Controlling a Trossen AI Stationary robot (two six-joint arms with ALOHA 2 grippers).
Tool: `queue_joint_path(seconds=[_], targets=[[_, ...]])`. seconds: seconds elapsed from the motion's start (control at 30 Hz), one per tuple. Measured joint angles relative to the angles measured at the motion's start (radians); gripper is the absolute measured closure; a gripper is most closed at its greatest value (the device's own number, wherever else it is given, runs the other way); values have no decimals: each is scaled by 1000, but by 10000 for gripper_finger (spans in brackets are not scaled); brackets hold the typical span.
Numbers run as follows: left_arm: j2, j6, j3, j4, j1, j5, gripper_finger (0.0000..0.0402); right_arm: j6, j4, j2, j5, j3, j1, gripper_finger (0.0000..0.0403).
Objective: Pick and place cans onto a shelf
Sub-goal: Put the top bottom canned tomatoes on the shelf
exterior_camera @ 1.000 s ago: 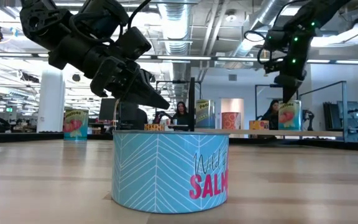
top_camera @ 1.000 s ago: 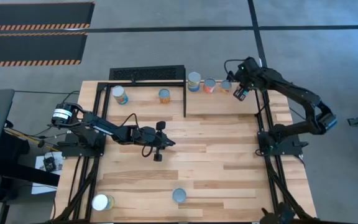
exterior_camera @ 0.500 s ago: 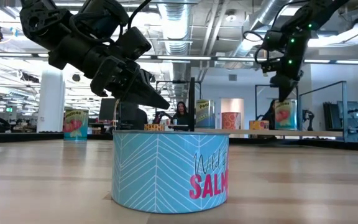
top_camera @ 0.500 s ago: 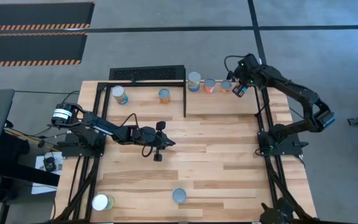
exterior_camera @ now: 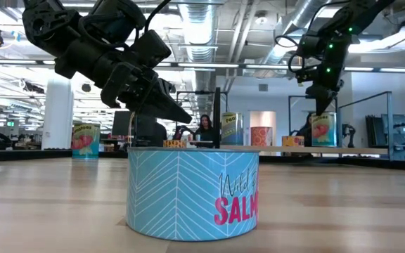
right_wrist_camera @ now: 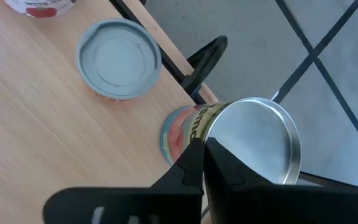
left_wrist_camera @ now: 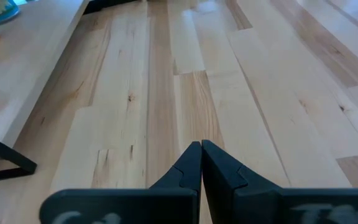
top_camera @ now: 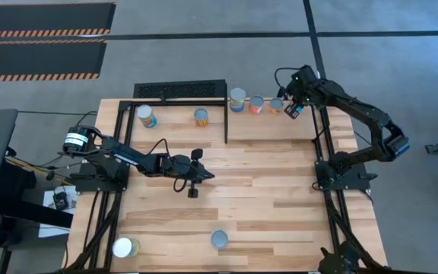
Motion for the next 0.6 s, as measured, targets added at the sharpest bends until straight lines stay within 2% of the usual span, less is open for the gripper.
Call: queue_joint_path(seconds=[0.33,0.6], targets=[[0,0,0,0,0,0,400,24,-21,0,-40,0,-32,370],[0,0,0,0,0,0,400,34,-14,0,-49,0,-32,340]])
